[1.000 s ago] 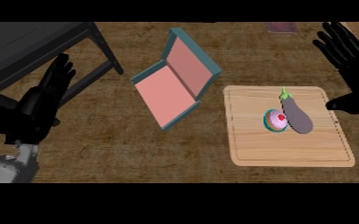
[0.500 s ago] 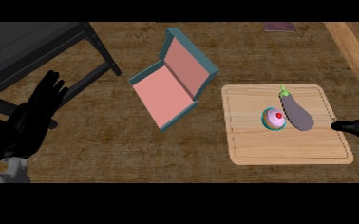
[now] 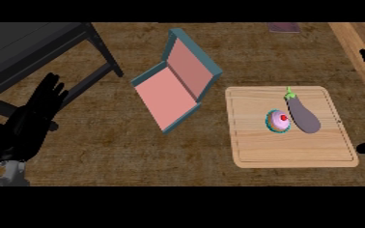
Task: Pick the cupcake from the cutting board and place it in the cardboard box
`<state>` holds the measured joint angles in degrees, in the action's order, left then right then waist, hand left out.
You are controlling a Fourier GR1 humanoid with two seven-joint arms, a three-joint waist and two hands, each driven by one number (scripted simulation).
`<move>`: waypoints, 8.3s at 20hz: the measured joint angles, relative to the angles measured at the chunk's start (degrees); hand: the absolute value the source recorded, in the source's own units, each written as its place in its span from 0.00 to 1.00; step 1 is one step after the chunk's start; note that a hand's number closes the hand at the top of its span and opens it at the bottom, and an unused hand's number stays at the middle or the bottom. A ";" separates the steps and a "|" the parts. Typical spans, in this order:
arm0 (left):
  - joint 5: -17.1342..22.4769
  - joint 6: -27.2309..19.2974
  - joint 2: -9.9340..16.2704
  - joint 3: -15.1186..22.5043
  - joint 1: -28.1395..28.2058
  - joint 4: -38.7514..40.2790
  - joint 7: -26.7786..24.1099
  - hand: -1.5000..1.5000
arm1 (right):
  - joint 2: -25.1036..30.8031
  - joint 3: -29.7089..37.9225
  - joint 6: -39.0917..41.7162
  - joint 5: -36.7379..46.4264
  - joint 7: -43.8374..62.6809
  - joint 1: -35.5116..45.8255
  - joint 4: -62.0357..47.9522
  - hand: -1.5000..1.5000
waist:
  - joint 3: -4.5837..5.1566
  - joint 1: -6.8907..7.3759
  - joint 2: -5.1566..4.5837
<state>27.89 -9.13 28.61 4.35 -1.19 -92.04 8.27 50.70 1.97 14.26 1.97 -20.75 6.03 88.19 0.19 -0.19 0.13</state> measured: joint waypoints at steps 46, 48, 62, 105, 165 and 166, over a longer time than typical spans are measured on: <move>-9.70 8.71 -9.82 -9.12 0.20 -0.93 4.60 0.50 | -18.56 -9.77 22.81 32.81 30.67 9.41 3.87 0.00 | -0.18 0.40 -0.12; -10.34 9.02 -10.34 -9.36 0.22 -1.18 4.69 0.50 | -19.19 -9.53 23.26 34.08 30.66 8.64 4.75 0.00 | -0.20 0.33 -0.11; -11.42 12.38 -11.92 -13.15 0.52 -2.96 7.04 0.50 | -24.96 -9.36 24.83 43.27 30.97 9.90 0.94 0.00 | -0.19 0.37 -0.10; -15.35 17.05 -16.68 -13.17 -3.99 -2.24 9.04 0.50 | -48.41 -23.00 9.48 57.17 45.08 20.54 -14.97 1.00 | -0.13 6.93 -0.97; -15.86 16.10 -16.70 -14.33 -4.35 -1.53 9.11 0.50 | -50.14 -44.61 -28.90 32.02 83.75 63.17 -44.49 0.00 | -0.12 4.15 -0.79; -16.04 15.77 -16.89 -14.15 -4.41 -1.83 9.45 0.50 | -50.17 -44.88 -29.37 31.02 83.55 62.52 -44.53 0.00 | -0.12 4.04 -0.77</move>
<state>11.85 6.63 11.72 -9.80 -5.60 -93.87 17.72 0.53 -42.91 -15.11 32.99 62.79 68.56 43.66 0.07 3.85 -0.64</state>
